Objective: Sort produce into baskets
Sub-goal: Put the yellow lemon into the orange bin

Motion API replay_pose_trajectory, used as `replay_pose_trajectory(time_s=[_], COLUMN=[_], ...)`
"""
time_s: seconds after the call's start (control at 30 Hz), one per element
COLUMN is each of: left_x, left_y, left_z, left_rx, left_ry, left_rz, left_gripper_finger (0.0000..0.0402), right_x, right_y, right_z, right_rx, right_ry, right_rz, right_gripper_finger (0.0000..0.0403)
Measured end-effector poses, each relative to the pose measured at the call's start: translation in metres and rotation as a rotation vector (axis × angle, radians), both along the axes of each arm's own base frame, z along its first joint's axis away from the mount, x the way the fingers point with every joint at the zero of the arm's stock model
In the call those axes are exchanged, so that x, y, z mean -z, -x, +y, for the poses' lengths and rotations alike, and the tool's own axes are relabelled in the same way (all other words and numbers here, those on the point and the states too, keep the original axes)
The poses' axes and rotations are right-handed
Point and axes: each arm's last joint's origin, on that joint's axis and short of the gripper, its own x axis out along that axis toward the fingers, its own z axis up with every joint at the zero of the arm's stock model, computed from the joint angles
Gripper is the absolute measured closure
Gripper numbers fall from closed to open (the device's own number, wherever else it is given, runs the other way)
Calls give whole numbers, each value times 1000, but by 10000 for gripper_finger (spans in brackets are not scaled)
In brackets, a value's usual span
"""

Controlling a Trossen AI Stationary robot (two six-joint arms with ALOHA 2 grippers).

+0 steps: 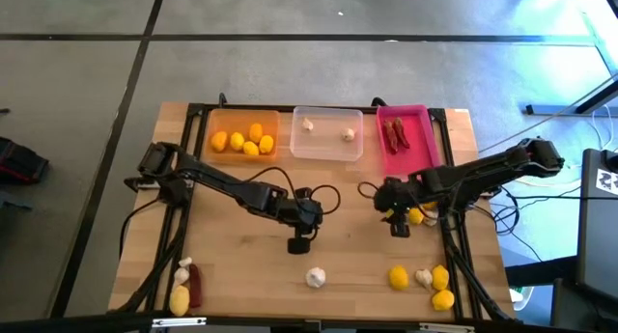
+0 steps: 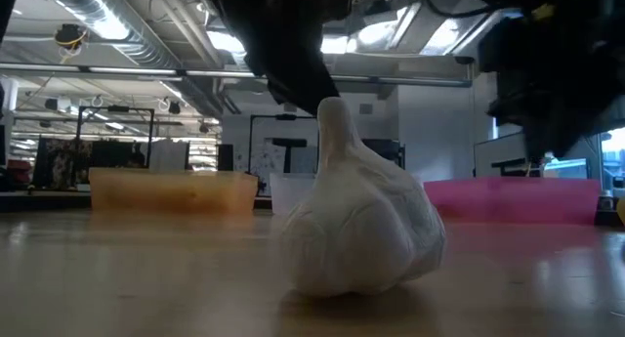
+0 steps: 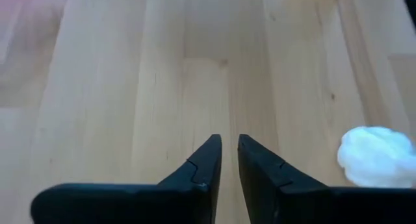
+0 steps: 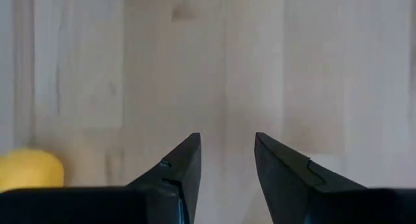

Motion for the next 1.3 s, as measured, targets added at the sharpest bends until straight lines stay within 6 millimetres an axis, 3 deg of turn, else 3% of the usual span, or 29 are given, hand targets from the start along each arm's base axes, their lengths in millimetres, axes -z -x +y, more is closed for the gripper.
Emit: replay_pose_trajectory(time_s=[0.2,0.5,0.83,1.0,1.3], left_x=[0,0,0,-1,-2], left_y=[0,0,0,1,-1], left_z=[0,0,-3,-9,-10], left_rx=[0,0,-39,-37,-33], left_ry=[0,1,41,55,58], left_rz=[-1,-2,-6,-12,-34], left_gripper_finger=[346,345,345,345,345], right_x=[-4,-8,-13,-8,12], right_y=[19,36,31,40,48], right_z=[25,68,81,100,124], right_rx=[17,-95,-60,-161,-192], right_ry=[-47,-124,-184,-207,-63], right_rz=[67,34,-65,-40,-45], right_gripper_finger=[265,265,265,262,177])
